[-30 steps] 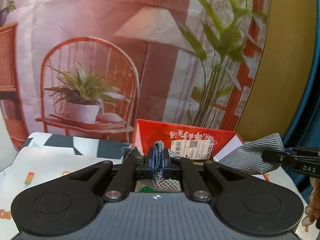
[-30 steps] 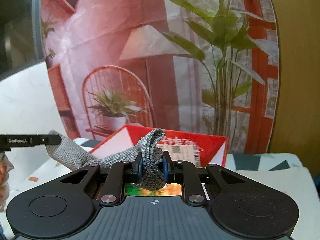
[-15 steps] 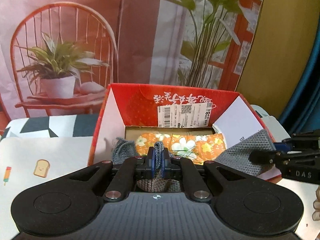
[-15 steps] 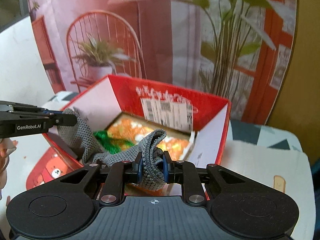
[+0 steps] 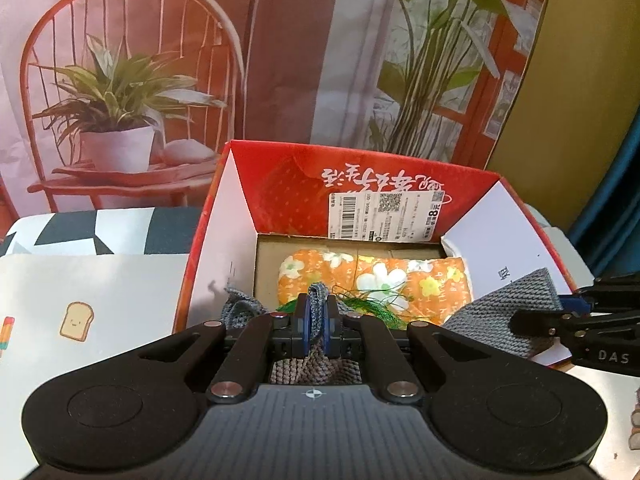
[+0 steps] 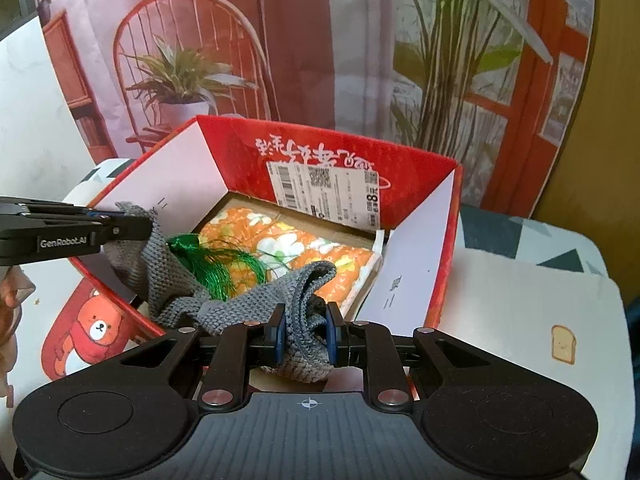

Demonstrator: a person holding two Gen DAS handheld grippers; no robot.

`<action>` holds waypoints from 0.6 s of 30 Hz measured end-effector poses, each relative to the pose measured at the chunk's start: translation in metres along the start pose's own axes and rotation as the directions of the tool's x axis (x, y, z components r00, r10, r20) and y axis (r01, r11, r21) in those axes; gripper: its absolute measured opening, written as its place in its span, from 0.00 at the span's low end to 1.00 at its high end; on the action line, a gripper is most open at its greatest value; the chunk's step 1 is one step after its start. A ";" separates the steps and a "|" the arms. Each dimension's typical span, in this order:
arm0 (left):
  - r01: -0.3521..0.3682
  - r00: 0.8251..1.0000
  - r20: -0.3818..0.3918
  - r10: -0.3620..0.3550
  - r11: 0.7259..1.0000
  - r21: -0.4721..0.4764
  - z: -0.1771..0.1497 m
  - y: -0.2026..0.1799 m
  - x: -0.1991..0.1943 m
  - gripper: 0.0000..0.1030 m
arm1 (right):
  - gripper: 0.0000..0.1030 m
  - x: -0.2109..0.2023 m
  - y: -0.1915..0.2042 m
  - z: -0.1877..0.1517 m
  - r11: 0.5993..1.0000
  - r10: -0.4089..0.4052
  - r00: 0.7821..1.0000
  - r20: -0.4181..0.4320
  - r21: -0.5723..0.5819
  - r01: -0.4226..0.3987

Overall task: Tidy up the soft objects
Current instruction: 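Open both grippers to release the grey towel into the box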

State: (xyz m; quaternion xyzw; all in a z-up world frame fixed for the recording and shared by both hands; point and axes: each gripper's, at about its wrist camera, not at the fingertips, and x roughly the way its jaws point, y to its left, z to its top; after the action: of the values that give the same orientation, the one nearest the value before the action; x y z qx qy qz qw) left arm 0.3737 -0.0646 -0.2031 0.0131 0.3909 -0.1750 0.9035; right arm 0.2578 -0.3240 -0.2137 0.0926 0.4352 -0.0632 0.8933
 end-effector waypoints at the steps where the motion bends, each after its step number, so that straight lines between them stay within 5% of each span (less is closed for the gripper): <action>1: 0.004 1.000 0.001 -0.004 1.000 -0.001 0.000 0.000 -0.001 0.07 | 0.17 0.001 -0.001 -0.001 1.000 0.001 1.000 -0.001 0.003 -0.001; 7: 0.028 1.000 -0.002 -0.028 1.000 -0.003 0.000 0.000 -0.004 0.14 | 0.18 0.004 -0.006 -0.003 0.999 -0.005 1.000 -0.004 0.033 0.005; 9: 0.035 0.999 0.001 -0.035 0.999 -0.007 0.000 0.001 -0.007 0.45 | 0.22 0.003 -0.006 -0.005 0.999 -0.006 1.000 0.013 0.042 0.006; 11: 0.033 0.999 0.022 -0.033 0.999 -0.004 0.000 0.001 -0.013 0.64 | 0.31 0.001 -0.006 -0.006 0.998 -0.034 0.999 0.029 0.044 0.032; 13: 0.028 0.999 0.038 -0.028 1.000 0.003 0.000 0.002 -0.021 0.71 | 0.35 -0.004 -0.003 -0.007 0.997 -0.068 0.996 0.060 0.026 0.067; 16: 0.036 0.998 0.052 -0.037 0.999 0.010 0.001 0.004 -0.033 0.81 | 0.64 -0.016 0.002 -0.011 0.996 -0.092 0.988 0.124 0.019 0.090; 18: 0.039 0.997 0.065 -0.041 0.999 0.024 -0.002 0.005 -0.044 0.88 | 0.71 -0.027 0.004 -0.013 0.996 -0.088 0.981 0.174 0.026 0.084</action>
State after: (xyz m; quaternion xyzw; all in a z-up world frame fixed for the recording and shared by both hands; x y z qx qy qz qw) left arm 0.3465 -0.0463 -0.1739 0.0099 0.3595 -0.1979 0.9119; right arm 0.2323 -0.3162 -0.1997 0.0759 0.3582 -0.1136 0.9236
